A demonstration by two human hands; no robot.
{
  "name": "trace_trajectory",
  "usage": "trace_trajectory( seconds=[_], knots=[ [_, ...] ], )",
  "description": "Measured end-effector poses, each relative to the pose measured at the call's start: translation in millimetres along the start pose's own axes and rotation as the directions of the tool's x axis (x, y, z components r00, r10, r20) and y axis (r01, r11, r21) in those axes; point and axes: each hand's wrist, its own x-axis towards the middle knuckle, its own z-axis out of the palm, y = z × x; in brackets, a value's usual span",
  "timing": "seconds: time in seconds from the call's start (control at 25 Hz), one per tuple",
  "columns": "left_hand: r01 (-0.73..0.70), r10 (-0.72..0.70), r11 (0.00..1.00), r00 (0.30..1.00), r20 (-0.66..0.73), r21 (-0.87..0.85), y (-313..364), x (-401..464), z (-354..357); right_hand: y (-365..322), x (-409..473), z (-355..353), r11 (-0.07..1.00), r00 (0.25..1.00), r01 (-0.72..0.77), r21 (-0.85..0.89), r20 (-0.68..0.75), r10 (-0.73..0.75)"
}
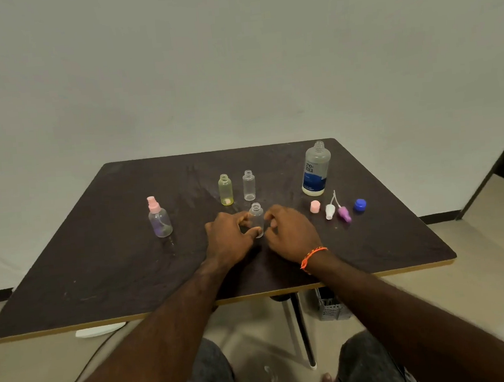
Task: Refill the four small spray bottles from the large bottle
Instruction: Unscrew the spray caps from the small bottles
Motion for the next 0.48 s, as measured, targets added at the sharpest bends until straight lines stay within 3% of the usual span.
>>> trace_trajectory(
  seconds=[0.12, 0.48],
  knots=[
    [0.102, -0.100, 0.994, 0.994, -0.040, 0.035, -27, 2, -16, -28, 21, 25, 0.980, 0.992, -0.064, 0.187, 0.119, 0.042],
    [0.376, -0.366, 0.919, 0.926, -0.095, 0.122, -51, 61, -23, -60, 86, 62, 0.957, 0.962, -0.090, 0.277, 0.275, 0.011]
  ],
)
